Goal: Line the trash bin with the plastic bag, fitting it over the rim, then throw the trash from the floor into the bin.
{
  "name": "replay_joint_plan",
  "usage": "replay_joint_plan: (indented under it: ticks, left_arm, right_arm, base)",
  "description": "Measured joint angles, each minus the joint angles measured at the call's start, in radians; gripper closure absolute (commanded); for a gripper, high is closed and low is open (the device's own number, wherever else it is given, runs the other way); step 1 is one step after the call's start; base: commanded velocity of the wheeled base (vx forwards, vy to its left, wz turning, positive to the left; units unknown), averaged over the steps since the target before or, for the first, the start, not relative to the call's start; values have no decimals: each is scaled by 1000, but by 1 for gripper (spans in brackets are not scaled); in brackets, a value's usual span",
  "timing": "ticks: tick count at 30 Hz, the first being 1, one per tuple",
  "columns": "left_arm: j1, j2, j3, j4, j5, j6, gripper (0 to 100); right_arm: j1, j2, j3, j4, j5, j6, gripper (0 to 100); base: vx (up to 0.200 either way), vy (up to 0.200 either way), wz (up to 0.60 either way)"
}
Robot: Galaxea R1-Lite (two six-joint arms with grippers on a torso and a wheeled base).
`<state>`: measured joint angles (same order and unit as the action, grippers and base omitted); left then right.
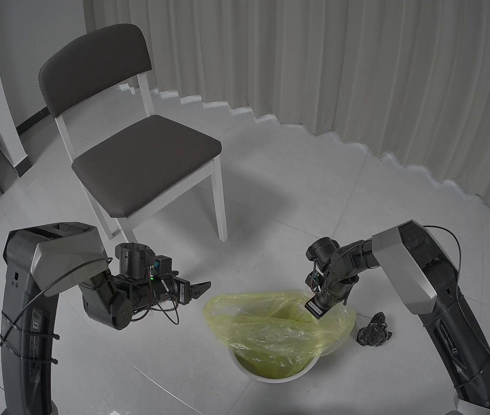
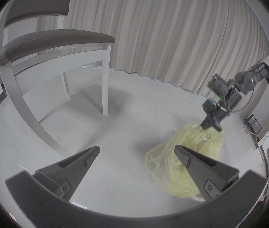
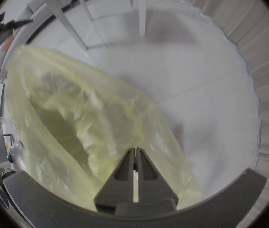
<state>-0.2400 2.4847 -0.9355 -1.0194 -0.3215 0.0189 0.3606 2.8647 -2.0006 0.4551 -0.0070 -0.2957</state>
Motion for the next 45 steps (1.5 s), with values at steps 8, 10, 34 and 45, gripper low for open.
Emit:
replay_joint_plan:
  ticks: [8, 10, 34, 45]
  left_arm:
    - [0, -5, 6, -9, 0, -1, 0]
    - [-1, -6, 6, -10, 0, -1, 0]
    - [-33, -5, 104, -91, -13, -22, 0]
    - [-31, -12, 150, -150, -35, -23, 0]
  right_arm:
    - [1, -105, 0, -5, -2, 0, 0]
    - [1, -147, 0, -6, -4, 0, 0]
    - [181, -481, 606, -364, 28, -20, 0]
    - [221, -421, 610, -377, 32, -26, 0]
  base:
    - [0, 0, 0]
    - [0, 0, 0]
    - [0, 0, 0]
    - [0, 0, 0]
